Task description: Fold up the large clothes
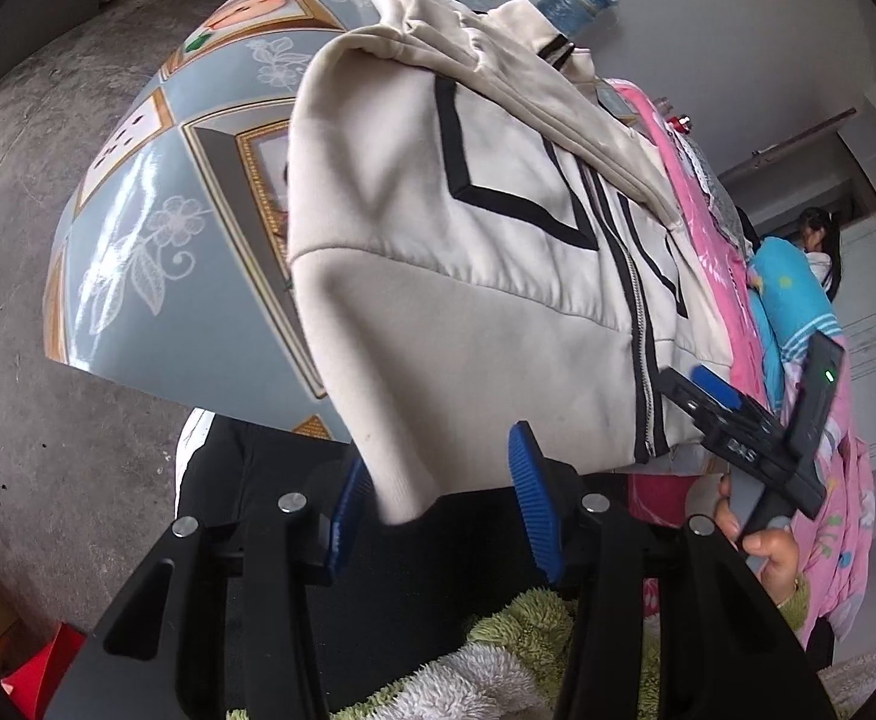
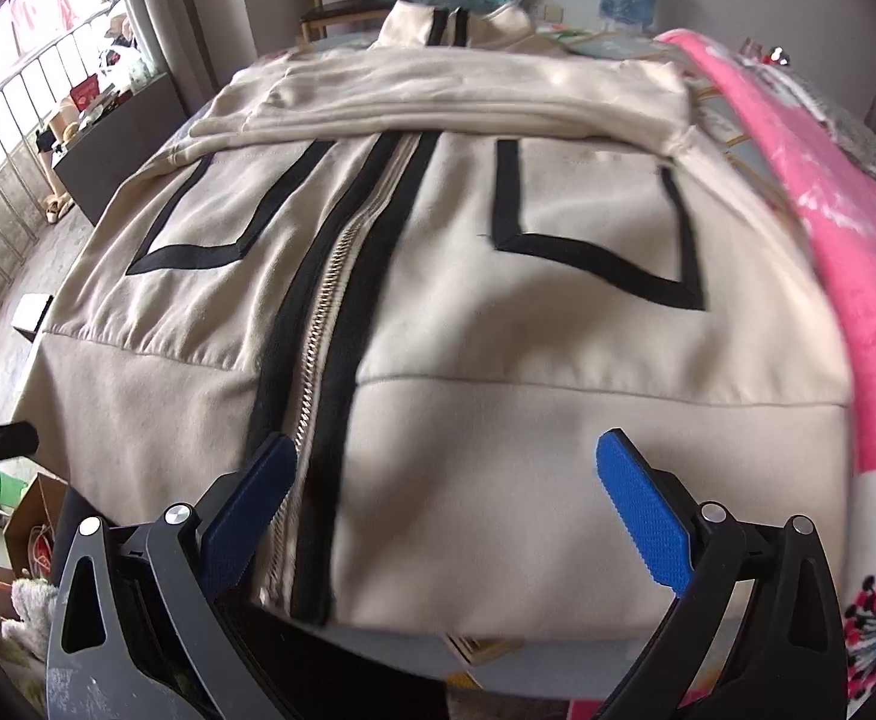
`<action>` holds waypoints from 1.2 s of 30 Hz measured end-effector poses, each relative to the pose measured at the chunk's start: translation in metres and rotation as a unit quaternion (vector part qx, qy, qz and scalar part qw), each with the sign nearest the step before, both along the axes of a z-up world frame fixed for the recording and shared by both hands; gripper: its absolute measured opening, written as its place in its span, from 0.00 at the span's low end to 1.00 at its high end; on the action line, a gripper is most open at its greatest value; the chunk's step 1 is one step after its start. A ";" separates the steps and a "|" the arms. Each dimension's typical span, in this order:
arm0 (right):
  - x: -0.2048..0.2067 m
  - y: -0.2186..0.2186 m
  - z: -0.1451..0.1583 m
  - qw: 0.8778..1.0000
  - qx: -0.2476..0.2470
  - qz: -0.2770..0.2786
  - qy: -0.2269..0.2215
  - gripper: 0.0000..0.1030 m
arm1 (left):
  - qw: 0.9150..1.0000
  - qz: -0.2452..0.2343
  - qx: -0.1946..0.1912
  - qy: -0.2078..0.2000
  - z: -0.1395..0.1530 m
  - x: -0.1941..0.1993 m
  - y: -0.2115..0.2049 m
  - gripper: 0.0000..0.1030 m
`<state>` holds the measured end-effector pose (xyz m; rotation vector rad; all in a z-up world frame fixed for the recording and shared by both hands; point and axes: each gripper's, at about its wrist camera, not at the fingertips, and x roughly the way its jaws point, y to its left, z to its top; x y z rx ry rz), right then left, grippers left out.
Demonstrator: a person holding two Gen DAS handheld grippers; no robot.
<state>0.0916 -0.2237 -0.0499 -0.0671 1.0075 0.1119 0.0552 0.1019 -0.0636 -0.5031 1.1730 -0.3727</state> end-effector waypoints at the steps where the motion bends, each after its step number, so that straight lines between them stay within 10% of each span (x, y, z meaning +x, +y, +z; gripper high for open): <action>1: -0.007 -0.007 0.004 1.000 -0.003 -0.007 -0.007 0.94 | 1.000 0.001 0.003 -0.001 0.000 0.000 0.001 0.43; 12: -0.052 -0.128 0.021 0.984 0.011 -0.179 -0.006 0.78 | 0.995 -0.038 0.081 -0.032 0.005 -0.003 -0.006 0.12; 24: -0.055 -0.162 0.005 0.975 0.073 -0.208 0.007 0.53 | 0.992 -0.048 0.111 -0.043 0.008 -0.004 -0.014 0.12; 32: -0.063 -0.151 0.002 0.976 0.057 -0.211 0.012 0.09 | 0.983 -0.076 0.149 -0.080 0.021 -0.010 -0.026 0.09; 36: -0.067 -0.152 0.014 0.974 0.071 -0.216 -0.002 0.05 | 0.979 -0.087 0.148 -0.111 0.037 -0.009 -0.028 0.07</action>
